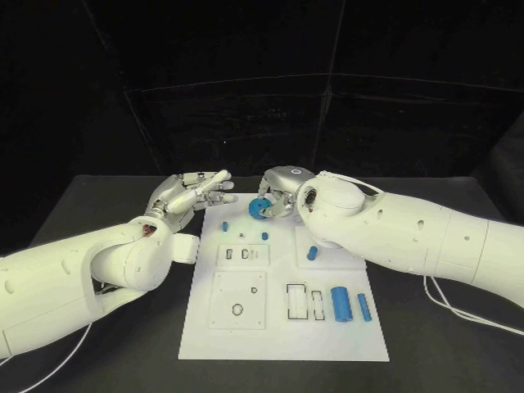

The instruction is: Assemble the parts on the task board

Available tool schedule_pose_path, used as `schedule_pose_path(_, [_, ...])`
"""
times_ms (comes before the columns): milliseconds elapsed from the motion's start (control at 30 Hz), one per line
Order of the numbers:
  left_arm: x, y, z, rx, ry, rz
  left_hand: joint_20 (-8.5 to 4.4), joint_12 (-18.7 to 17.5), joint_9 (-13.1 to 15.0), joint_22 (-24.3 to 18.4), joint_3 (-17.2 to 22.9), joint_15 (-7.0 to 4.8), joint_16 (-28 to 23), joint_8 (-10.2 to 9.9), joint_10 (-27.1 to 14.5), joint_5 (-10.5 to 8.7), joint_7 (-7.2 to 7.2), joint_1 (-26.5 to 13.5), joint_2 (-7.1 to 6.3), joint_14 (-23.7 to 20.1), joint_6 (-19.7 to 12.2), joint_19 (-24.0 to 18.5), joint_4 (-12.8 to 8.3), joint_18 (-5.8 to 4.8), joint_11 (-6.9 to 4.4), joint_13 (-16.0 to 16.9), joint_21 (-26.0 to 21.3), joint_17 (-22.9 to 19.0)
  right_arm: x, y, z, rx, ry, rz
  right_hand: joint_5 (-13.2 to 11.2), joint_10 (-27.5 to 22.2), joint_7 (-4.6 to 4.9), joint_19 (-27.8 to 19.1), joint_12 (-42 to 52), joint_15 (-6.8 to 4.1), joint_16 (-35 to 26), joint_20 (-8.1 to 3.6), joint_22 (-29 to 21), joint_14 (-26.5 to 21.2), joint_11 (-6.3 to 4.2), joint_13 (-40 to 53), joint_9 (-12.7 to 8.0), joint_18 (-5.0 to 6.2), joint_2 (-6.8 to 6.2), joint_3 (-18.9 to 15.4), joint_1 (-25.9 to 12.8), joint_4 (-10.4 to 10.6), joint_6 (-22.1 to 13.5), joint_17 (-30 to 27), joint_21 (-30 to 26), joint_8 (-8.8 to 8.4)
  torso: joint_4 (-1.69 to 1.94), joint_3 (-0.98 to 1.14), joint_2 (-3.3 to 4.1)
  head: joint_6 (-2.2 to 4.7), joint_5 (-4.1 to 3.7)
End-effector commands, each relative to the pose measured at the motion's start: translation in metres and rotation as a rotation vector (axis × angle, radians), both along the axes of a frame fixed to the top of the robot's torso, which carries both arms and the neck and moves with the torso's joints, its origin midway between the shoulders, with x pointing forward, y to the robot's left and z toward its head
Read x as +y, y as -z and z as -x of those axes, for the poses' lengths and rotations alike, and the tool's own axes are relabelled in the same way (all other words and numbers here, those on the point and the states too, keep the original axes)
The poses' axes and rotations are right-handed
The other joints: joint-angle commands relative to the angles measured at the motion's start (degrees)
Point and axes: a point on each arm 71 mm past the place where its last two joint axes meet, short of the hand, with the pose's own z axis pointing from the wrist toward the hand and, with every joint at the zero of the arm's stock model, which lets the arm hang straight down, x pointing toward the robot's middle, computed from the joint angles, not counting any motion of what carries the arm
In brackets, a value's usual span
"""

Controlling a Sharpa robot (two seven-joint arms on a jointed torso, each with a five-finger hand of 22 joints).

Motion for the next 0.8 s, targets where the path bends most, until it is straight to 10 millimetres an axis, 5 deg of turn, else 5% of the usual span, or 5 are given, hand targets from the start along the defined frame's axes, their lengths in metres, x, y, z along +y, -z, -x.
schedule_pose_path(33, [-0.0017, -0.0017, -0.0001, -0.008, 0.013, 0.009, 0.09, -0.29, -0.06, -0.06, -0.11, -0.01, -0.37, -0.2, 0.25, -0.15, 0.18, -0.33, -0.18, 0.22, 0.38, 0.49, -0.24, 0.38, -0.03, -0.05, -0.35, 0.06, 0.0028, 0.0039, 0.0003, 0.015, -0.013, 0.041, -0.52, 0.02, -0.72, 0.21, -0.25, -0.26, 0.22, 0.05, 0.06, 4.11, 0.0, 2.47, 0.15, -1.17, -0.21, 0.51, -0.17, 0.07, 1.22, 5.31, 0.29, -0.21, -0.08, 0.04, 0.02, -0.08, 0.03])
schedule_pose_path(267, [-0.002, -0.0016, -0.0002, -0.008, 0.013, 0.009, 0.1, -0.45, -0.07, -0.14, -0.14, 0.03, -0.51, -0.32, 0.22, -0.15, 0.26, -0.39, -0.2, 0.26, 0.35, 0.55, -0.29, 0.36, 0.03, -0.06, -0.44, 0.1, 0.006, 0.01, 0.0005, 0.031, -0.02, 0.063, -1.21, -0.12, -0.59, 0.18, -0.48, -0.18, 0.15, 0.1, 0.03, 4.07, 0.11, 2.25, 0.11, -1.17, -0.6, 0.93, -0.57, 0.05, 0.93, 5.16, 0.26, -0.59, -0.09, 0.02, -0.02, -0.17, 0.04])
schedule_pose_path(433, [-0.002, -0.0015, -0.0003, -0.007, 0.013, 0.008, 0.1, -0.45, -0.07, -0.14, -0.14, 0.03, -0.51, -0.32, 0.22, -0.15, 0.26, -0.39, -0.2, 0.26, 0.35, 0.55, -0.29, 0.36, 0.03, -0.06, -0.44, 0.1, 0.007, 0.0114, -0.0003, 0.034, -0.022, 0.068, -2.04, -0.8, -0.11, 0.14, -1.38, 0.16, 0.11, 0.35, 0.0, 4.05, 0.55, 1.29, 0.01, -1.17, -2.14, 0.49, -2.14, 0.36, -0.61, 5.07, 0.23, -1.7, -0.1, 0.04, -0.04, -0.22, 0.09])
schedule_pose_path(667, [-0.0018, -0.0014, -0.0004, -0.006, 0.013, 0.008, 0.1, -0.45, -0.07, -0.14, -0.14, 0.03, -0.51, -0.32, 0.22, -0.15, 0.26, -0.39, -0.2, 0.26, 0.35, 0.55, -0.29, 0.36, 0.03, -0.06, -0.44, 0.1, 0.0066, 0.0111, -0.0023, 0.022, -0.012, 0.057, -6.03, -2.21, 1.1, -0.04, -3.04, 1.15, 0.15, 1.25, -0.21, 4.06, 1.69, -0.58, -0.02, -1.13, -3.16, -1.33, -3.33, 0.75, -6.92, 5.15, 0.11, -4.98, -0.13, 0.01, -0.02, -0.23, 0.07])
schedule_pose_path(800, [-0.0017, -0.0014, -0.0005, -0.005, 0.013, 0.007, 0.1, -0.45, -0.07, -0.14, -0.14, 0.03, -0.51, -0.32, 0.22, -0.15, 0.26, -0.39, -0.2, 0.26, 0.35, 0.55, -0.29, 0.36, 0.03, -0.06, -0.44, 0.1, 0.0066, 0.0107, -0.0027, 0.017, -0.009, 0.051, -6.33, -2.57, 1.43, -0.12, -3.41, 1.49, 0.17, 1.64, -0.29, 4.05, 2.03, -1.03, 0.08, -1.1, -3.22, -2.97, -3.92, 1.8, -8.83, 5.17, 0.07, -5.29, -0.1, 0.01, -0.01, -0.27, 0.09])
